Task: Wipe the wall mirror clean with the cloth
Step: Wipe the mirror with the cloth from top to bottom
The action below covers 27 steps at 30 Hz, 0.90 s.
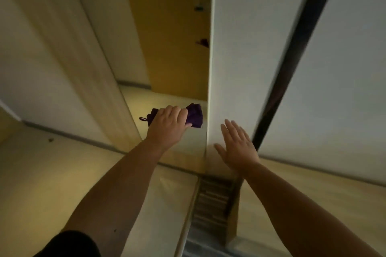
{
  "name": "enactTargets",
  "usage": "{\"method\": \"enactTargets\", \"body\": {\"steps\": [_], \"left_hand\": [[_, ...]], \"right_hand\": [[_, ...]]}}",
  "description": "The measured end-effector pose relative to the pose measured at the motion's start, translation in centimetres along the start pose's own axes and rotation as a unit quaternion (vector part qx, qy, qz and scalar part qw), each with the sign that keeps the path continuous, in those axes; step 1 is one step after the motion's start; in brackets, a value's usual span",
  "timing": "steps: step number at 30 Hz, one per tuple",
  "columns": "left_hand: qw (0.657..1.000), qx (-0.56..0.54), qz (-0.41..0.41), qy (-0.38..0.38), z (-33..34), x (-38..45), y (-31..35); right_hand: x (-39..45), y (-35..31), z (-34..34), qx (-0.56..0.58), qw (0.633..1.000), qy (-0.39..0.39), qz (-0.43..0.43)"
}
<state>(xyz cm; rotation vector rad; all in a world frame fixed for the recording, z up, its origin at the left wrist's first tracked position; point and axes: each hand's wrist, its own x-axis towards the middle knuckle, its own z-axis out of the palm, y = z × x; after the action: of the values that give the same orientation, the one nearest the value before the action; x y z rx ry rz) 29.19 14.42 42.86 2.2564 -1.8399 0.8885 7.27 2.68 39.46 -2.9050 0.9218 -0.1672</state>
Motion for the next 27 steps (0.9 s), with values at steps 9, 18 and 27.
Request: {"method": "enactTargets", "body": {"steps": [9, 18, 27], "left_hand": [[0.985, 0.101, -0.04, 0.132, -11.4, 4.8, -16.8], [0.949, 0.188, -0.043, 0.249, -20.3, 11.9, -29.6], [0.921, 0.21, -0.028, 0.327, -24.1, 20.2, -35.1]], "right_hand": [[11.9, -10.6, -15.7, -0.066, 0.979, 0.18, -0.063], [21.2, -17.2, -31.0, -0.115, 0.929, 0.342, -0.084], [29.4, -18.0, -39.6, -0.169, 0.879, 0.432, -0.106]]}}
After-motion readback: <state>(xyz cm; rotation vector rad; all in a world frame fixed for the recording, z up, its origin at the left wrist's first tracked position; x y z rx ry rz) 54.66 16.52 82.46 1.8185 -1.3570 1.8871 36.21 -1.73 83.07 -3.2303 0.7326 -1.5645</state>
